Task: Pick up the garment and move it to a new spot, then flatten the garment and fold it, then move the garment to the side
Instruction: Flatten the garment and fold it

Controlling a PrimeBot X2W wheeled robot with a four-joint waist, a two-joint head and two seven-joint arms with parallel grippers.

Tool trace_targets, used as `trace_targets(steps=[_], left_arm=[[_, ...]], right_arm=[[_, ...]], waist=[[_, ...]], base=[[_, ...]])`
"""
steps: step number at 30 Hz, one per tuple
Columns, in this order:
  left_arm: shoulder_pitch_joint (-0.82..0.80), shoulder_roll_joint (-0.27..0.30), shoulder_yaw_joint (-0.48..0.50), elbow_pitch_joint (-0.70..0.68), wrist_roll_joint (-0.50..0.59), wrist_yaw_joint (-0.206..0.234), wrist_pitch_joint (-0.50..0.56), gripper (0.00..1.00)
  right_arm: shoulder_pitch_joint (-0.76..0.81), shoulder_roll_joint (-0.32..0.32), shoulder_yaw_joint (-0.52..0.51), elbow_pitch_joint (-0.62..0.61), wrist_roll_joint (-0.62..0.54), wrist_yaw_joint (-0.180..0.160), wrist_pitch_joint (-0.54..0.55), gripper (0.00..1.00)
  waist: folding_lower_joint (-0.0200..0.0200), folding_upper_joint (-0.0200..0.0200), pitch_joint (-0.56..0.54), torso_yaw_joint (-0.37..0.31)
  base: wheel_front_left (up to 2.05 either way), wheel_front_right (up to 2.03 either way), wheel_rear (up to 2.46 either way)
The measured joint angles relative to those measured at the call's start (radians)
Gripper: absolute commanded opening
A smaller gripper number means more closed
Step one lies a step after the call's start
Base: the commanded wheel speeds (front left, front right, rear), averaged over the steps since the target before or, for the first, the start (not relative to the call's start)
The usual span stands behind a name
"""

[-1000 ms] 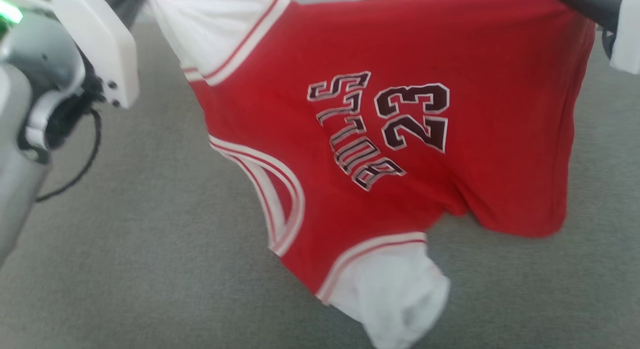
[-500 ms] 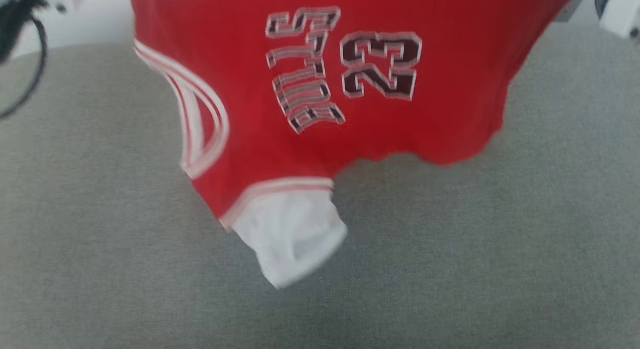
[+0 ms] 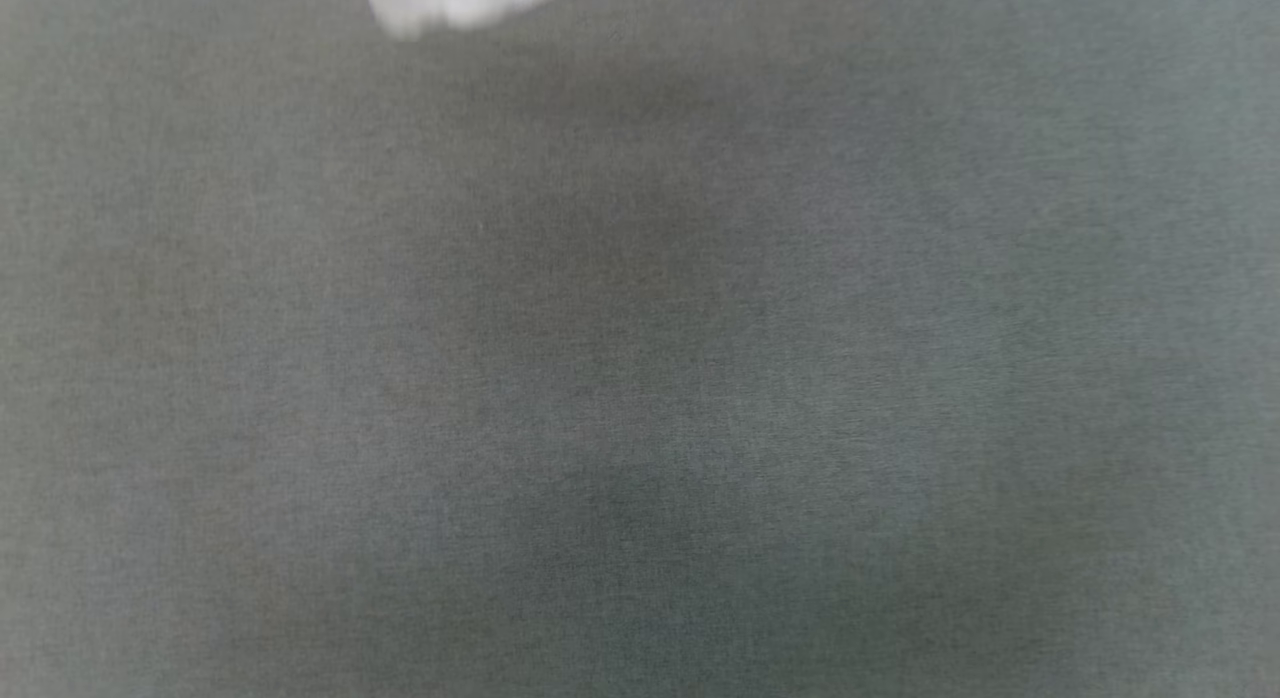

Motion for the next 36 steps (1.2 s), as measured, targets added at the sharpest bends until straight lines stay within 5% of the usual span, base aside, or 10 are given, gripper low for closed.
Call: trace_targets(steps=[4,10,16,23,28,36], left_arm=[[-0.015,-0.037,-0.011,0.054,0.002,-0.037,-0.037,0.0],[0.119,-0.072,-0.051,0.151,-0.024,-0.117,-0.026,0.0],[0.276,-0.101,-0.073,0.214,-0.103,-0.184,0.114,0.0],[0.475,-0.091,-0.103,0.175,-0.205,-0.215,0.314,0.0],[0.628,-0.047,-0.112,0.055,-0.268,-0.214,0.435,0.0],[0.943,0.067,-0.094,-0.287,-0.351,-0.073,0.568,0.0]], right_arm=[[-0.018,0.021,0.039,0.07,-0.037,0.0,-0.052,0.0],[0.084,0.023,0.118,0.096,0.054,0.0,0.032,0.0],[0.228,-0.025,0.173,0.045,0.202,0.0,0.134,0.0],[0.389,-0.09,0.238,-0.075,0.321,0.0,0.219,0.0],[0.505,-0.153,0.265,-0.182,0.383,0.0,0.257,0.0],[0.706,-0.241,0.255,-0.343,0.446,0.0,0.258,0.0]], waist=[[0.0,0.0,0.03,0.019],[0.0,0.0,0.044,0.061],[0.0,0.0,0.03,0.099],[0.0,0.0,-0.01,0.123],[0.0,0.0,-0.039,0.131],[0.0,0.0,-0.073,0.123]], base=[[0.0,0.0,0.0],[0.0,0.0,0.0],[0.0,0.0,0.0],[0.0,0.0,0.0],[0.0,0.0,0.0],[0.0,0.0,0.0]])
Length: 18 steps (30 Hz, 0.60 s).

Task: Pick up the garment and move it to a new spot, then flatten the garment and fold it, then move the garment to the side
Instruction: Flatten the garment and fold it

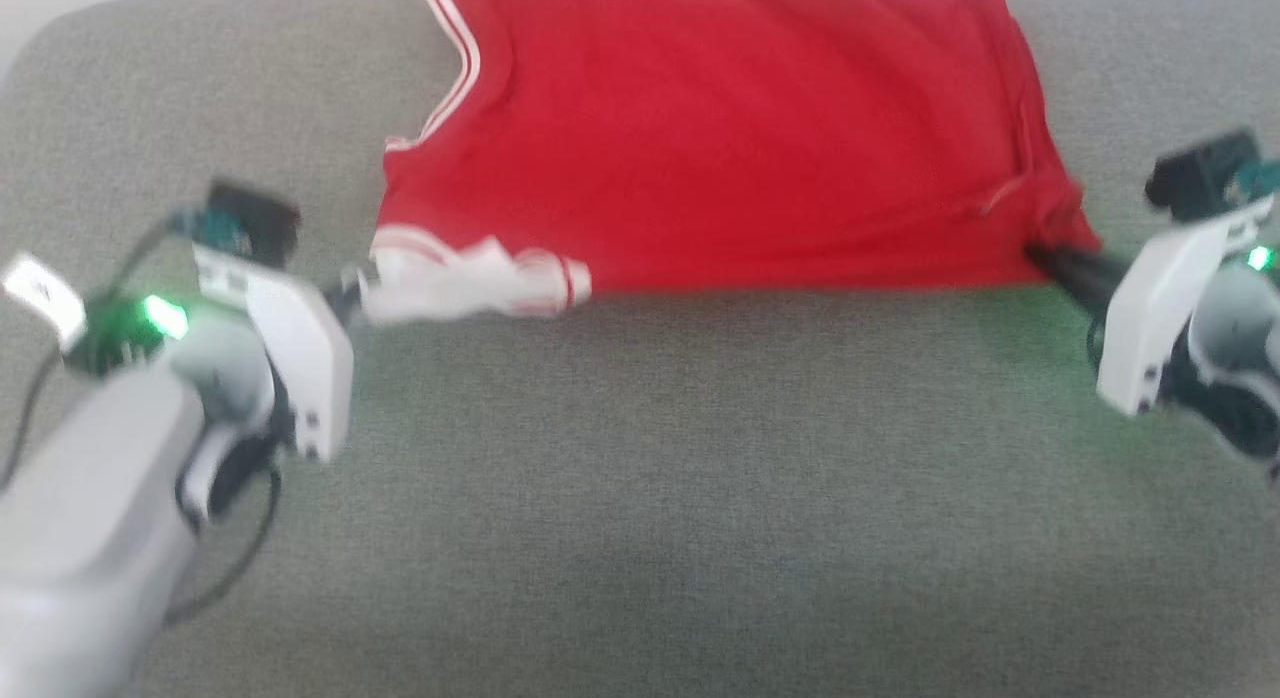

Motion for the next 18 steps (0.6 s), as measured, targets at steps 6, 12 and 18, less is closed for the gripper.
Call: trace_targets(steps=[6,12,18], left_arm=[[0.253,0.108,0.021,-0.309,-0.051,0.168,0.077,0.0],[0.422,0.169,0.038,-0.495,-0.093,0.296,0.114,0.0],[0.578,0.201,0.032,-0.618,-0.121,0.372,0.13,0.0]], right_arm=[[0.155,-0.061,-0.019,-0.111,0.007,0.0,0.003,0.0],[0.282,-0.104,-0.037,-0.221,0.02,0.0,0.042,0.0],[0.412,-0.155,-0.074,-0.332,0.03,0.0,0.074,0.0]], waist=[[0.0,0.0,-0.012,-0.014],[0.0,0.0,-0.018,-0.021],[0.0,0.0,-0.025,-0.026]], base=[[0.0,0.0,0.0],[0.0,0.0,0.0],[0.0,0.0,0.0]])
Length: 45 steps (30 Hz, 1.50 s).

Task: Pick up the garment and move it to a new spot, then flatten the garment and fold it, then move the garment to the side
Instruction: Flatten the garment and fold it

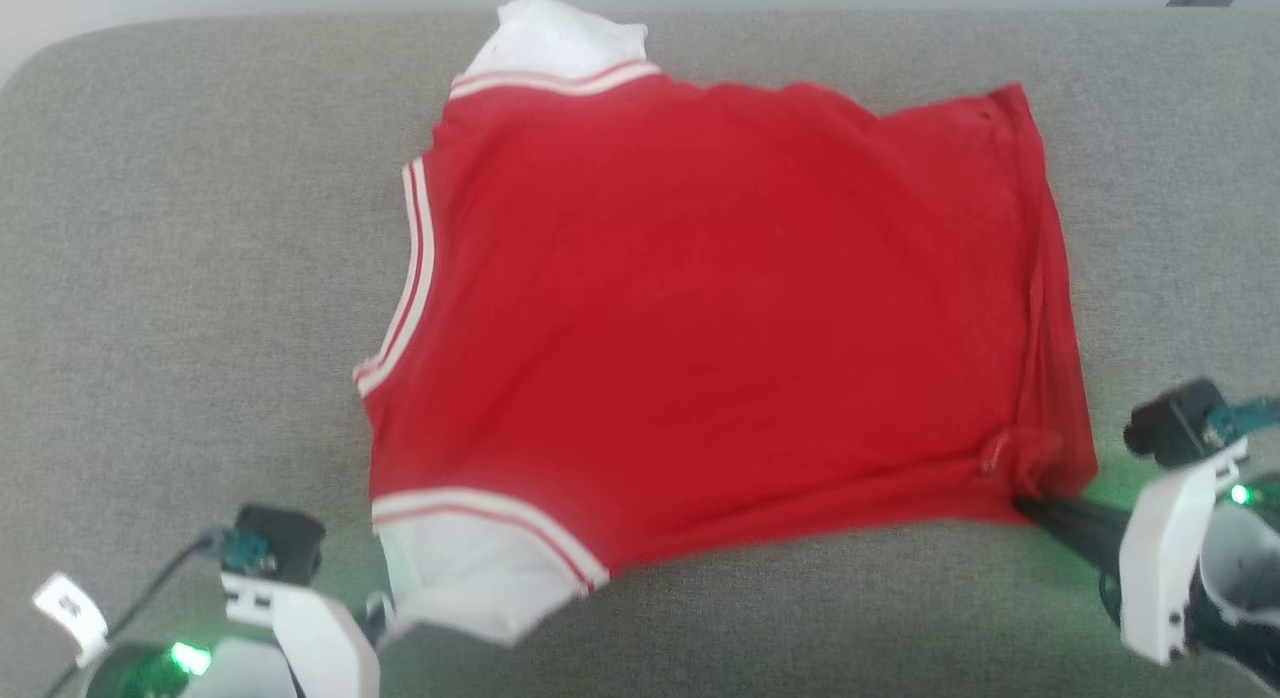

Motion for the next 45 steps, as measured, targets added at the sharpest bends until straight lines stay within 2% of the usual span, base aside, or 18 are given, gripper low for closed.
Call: trace_targets(steps=[6,12,20,26,29,37,41,45], left_arm=[[0.107,0.012,-0.001,-0.048,-0.037,0.046,-0.007,0.0],[0.141,0.034,0.008,-0.071,-0.045,0.052,-0.015,0.0],[0.043,0.142,0.067,-0.129,0.034,0.041,-0.03,0.0],[-0.114,0.165,0.081,-0.086,0.105,-0.038,-0.043,0.0],[-0.208,0.147,0.076,-0.025,0.142,-0.083,-0.051,0.0],[-0.427,0.013,0.007,0.237,0.197,-0.21,-0.06,0.0],[-0.484,-0.061,-0.025,0.37,0.202,-0.262,-0.075,0.0],[-0.521,-0.112,-0.046,0.488,0.191,-0.314,-0.087,0.0]], right_arm=[[0.128,-0.042,-0.043,-0.092,0.004,0.0,0.027,0.0],[0.219,-0.052,-0.094,-0.149,0.01,0.0,0.043,0.0],[0.244,-0.01,-0.242,-0.189,-0.054,0.0,0.029,0.0],[0.169,0.047,-0.331,-0.194,-0.112,0.0,0.076,0.0],[0.108,0.083,-0.351,-0.176,-0.143,0.0,0.105,0.0],[-0.046,0.167,-0.316,-0.044,-0.191,0.0,0.16,0.0],[-0.103,0.206,-0.27,0.035,-0.189,0.0,0.17,0.0],[-0.146,0.231,-0.226,0.1,-0.178,0.0,0.167,0.0]], waist=[[0.0,0.0,0.0,-0.002],[0.0,0.0,0.0,-0.007],[0.0,0.0,-0.01,-0.027],[0.0,0.0,0.002,-0.043],[0.0,0.0,0.015,-0.049],[0.0,0.0,0.057,-0.051],[-0.0001,-0.0001,0.074,-0.052],[0.0,0.0,0.082,-0.053]], base=[[0.0,0.0,0.0],[0.0,0.0,0.0],[0.0,0.0,0.0],[0.0,0.0,0.0],[0.0,0.0,0.0],[0.0,0.0,0.0],[0.0,0.0,0.0],[0.0,0.0,0.0]])
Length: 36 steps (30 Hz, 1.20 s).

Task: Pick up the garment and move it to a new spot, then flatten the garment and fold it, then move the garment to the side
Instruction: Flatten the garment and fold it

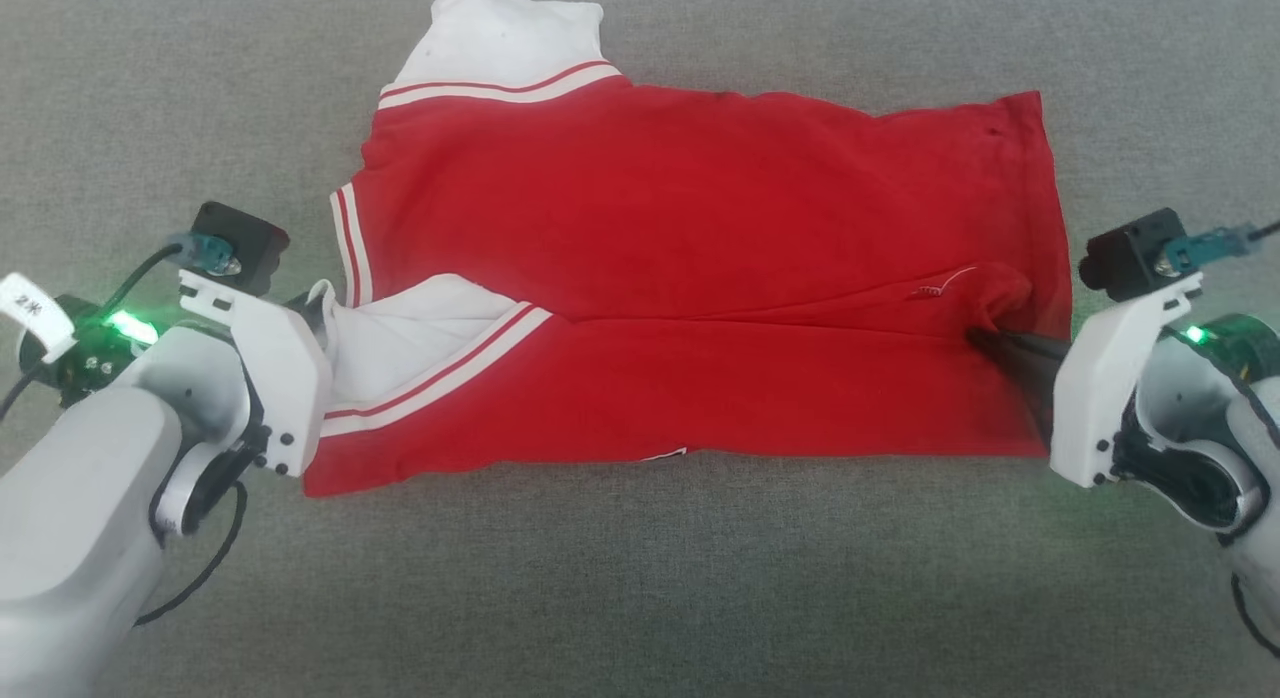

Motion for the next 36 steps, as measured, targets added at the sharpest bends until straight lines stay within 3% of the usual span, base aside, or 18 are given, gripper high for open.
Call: trace_targets(steps=[3,4,5,6,7,8,9,10,17,26,30,36], left_arm=[[-0.022,-0.027,-0.007,0.075,-0.014,-0.032,0.0,0.0],[-0.027,-0.035,-0.007,0.096,-0.017,-0.04,0.0,0.0],[-0.033,-0.043,-0.005,0.114,-0.03,-0.043,-0.004,0.0],[-0.041,-0.049,-0.001,0.133,-0.042,-0.047,-0.006,0.13],[-0.046,-0.053,0.002,0.144,-0.046,-0.05,-0.005,0.36],[-0.049,-0.056,0.007,0.152,-0.056,-0.051,0.002,0.5],[-0.052,-0.057,0.011,0.158,-0.063,-0.051,0.004,0.91],[-0.054,-0.06,0.019,0.159,-0.073,-0.054,0.005,1.0],[-0.044,-0.045,0.052,0.091,-0.129,-0.031,0.047,1.0],[0.056,0.007,0.063,-0.111,-0.176,0.053,0.131,1.0],[0.126,0.031,0.062,-0.209,-0.19,0.107,0.162,1.0],[0.224,0.067,0.068,-0.308,-0.223,0.194,0.207,1.0]], right_arm=[[-0.029,0.007,0.026,0.035,0.014,0.0,-0.003,0.0],[-0.036,0.009,0.034,0.046,0.016,0.0,-0.005,0.06],[-0.043,0.01,0.041,0.055,0.019,0.0,-0.006,0.24],[-0.05,0.011,0.047,0.063,0.023,0.0,-0.006,0.48],[-0.055,0.012,0.051,0.068,0.023,0.001,-0.011,1.0],[-0.06,0.012,0.055,0.074,0.023,0.0,-0.012,1.0],[-0.063,0.011,0.057,0.076,0.023,0.0,-0.016,1.0],[-0.065,0.007,0.058,0.076,0.023,0.0,-0.026,1.0],[-0.061,-0.032,0.008,0.04,0.031,0.0,-0.117,1.0],[0.03,-0.066,-0.125,-0.039,-0.019,0.0,-0.281,1.0],[0.097,-0.053,-0.211,-0.069,-0.071,0.0,-0.353,1.0],[0.2,0.022,-0.364,-0.101,-0.178,0.0,-0.44,1.0]], waist=[[0.0,0.0,0.0,-0.001],[0.0,0.0,-0.001,-0.001],[-0.0001,0.0,-0.003,-0.001],[0.0,0.0,-0.006,-0.002],[0.0,0.0,-0.008,-0.002],[0.0,0.0,-0.012,-0.002],[0.0,0.0,-0.015,-0.002],[0.0,0.0,-0.019,-0.001],[0.0,0.0,-0.043,0.011],[0.0,0.0,-0.068,0.026],[0.0,0.0,-0.074,0.02],[0.0,0.0,-0.077,-0.004]], base=[[0.0,0.0,0.0],[0.0,0.0,0.0],[0.0,0.0,0.0],[0.0,0.0,0.0],[0.0,0.0,0.0],[0.0,0.0,0.0],[0.0,0.0,0.0],[0.0,0.0,0.0],[0.0,0.0,0.0],[0.0,0.0,0.0],[0.0,0.0,0.0],[0.0,0.0,0.0]])
